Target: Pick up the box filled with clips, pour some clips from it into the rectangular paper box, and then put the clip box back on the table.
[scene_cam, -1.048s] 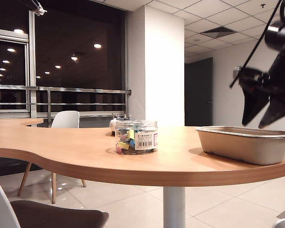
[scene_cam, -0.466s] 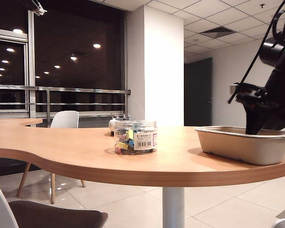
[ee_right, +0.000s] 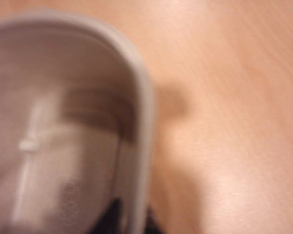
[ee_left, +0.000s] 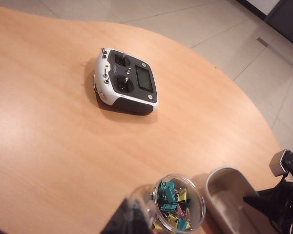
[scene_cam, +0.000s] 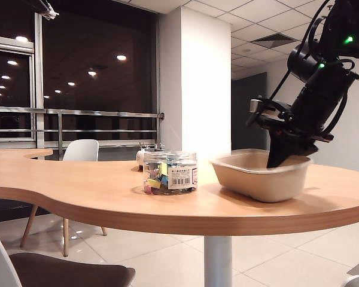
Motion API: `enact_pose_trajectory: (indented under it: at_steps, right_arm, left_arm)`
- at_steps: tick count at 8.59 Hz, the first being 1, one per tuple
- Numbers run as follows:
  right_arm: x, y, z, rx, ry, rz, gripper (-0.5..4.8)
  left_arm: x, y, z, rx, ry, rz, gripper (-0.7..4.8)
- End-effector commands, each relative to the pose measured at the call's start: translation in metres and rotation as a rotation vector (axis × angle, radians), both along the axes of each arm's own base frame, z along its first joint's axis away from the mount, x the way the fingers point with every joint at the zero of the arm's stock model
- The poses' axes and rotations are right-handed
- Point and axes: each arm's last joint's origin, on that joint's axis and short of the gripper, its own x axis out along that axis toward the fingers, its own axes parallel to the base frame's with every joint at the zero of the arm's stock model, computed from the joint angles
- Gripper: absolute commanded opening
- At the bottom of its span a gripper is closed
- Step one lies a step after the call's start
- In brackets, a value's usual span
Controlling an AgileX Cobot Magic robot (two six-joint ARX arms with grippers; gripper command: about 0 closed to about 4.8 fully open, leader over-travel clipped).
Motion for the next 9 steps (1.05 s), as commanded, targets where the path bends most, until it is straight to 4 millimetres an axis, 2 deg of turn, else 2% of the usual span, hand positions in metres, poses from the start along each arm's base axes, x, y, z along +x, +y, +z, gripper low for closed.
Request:
enact_pose_trajectory:
  at_steps: [1, 2, 3, 4, 5, 7, 8, 9]
  right_arm:
    - [0.002, -0.001, 0.008, 0.015, 0.009, -0.024, 1.32]
    - [0.002, -0.001, 0.009, 0.015, 0.010, -0.023, 1.34]
    - [0.003, -0.001, 0.020, 0.014, 0.015, -0.023, 1.49]
    - [-0.003, -0.003, 0.079, 0.000, -0.030, -0.041, -0.07]
    - [-0.008, -0.004, 0.094, 0.007, -0.081, -0.041, -0.07]
    - [-0.016, -0.005, 0.109, 0.023, -0.118, -0.032, -0.07]
    - [-0.022, -0.006, 0.118, 0.027, -0.139, -0.033, -0.07]
    - [-0.026, -0.007, 0.124, 0.029, -0.151, -0.033, -0.07]
  left_arm:
    - [-0.001, 0.000, 0.004, -0.005, -0.022, -0.006, -0.05]
    - [-0.001, 0.000, 0.004, -0.005, -0.022, -0.006, -0.05]
    - [-0.001, 0.000, 0.004, -0.004, -0.021, -0.006, -0.05]
    - [0.026, -0.010, -0.021, -0.004, 0.073, -0.052, -0.05]
    - [0.032, -0.014, -0.027, -0.011, 0.097, -0.087, -0.05]
    - [0.038, -0.024, -0.034, -0.011, 0.116, -0.125, -0.04]
    - [0.043, -0.037, -0.041, -0.007, 0.124, -0.162, 0.08]
    - [0.046, -0.043, -0.045, -0.005, 0.129, -0.181, 0.58]
